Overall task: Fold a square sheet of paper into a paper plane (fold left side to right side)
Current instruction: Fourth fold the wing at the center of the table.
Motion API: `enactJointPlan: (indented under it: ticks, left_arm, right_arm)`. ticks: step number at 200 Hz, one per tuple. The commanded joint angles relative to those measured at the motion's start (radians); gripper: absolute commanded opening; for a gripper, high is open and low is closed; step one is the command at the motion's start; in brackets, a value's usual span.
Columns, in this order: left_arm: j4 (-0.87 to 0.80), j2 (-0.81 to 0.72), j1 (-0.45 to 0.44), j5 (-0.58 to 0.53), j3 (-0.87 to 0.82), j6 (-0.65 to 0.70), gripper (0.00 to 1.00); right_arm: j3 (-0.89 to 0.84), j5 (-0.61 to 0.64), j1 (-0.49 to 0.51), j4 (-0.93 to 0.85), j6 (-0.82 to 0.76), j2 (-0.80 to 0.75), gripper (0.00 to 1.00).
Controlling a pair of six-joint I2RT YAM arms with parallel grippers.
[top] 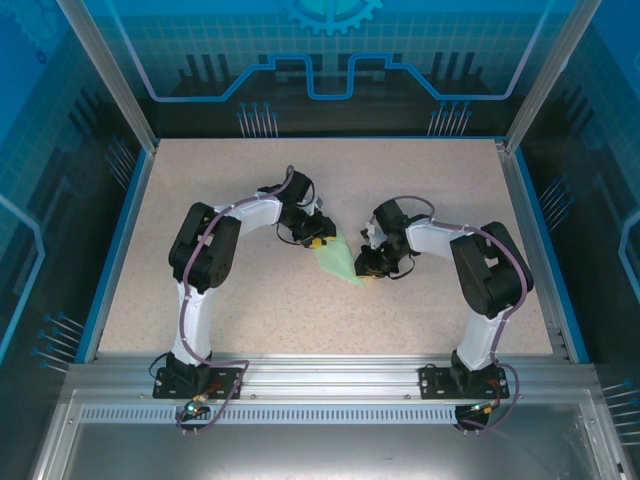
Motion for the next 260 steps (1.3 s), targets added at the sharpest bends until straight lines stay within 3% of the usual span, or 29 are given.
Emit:
enactJointPlan:
  ticks: [1,53,87,149,260]
  left_arm:
    - [-0.038,0.024,0.007,-0.007,0.03,0.035,0.39]
    - [-0.056,0.071,0.008,-0.022,0.063,0.051,0.4]
    - [-0.07,0.081,0.007,-0.029,0.063,0.062,0.39]
    - [-0.07,0.092,0.007,-0.03,0.048,0.065,0.39]
    - [-0.089,0.106,0.007,-0.053,0.053,0.066,0.39]
  right_arm:
    - [0.012,0.02,-0.014,-0.032,-0.011,0.02,0.16]
    - [0.026,-0.002,-0.013,-0.04,0.029,-0.072,0.16]
    - [0.03,-0.037,0.016,0.026,0.155,-0.112,0.15]
    - [0.109,0.022,0.101,0.146,0.328,0.011,0.14]
    - [0.171,0.128,0.125,0.049,0.346,0.139,0.13]
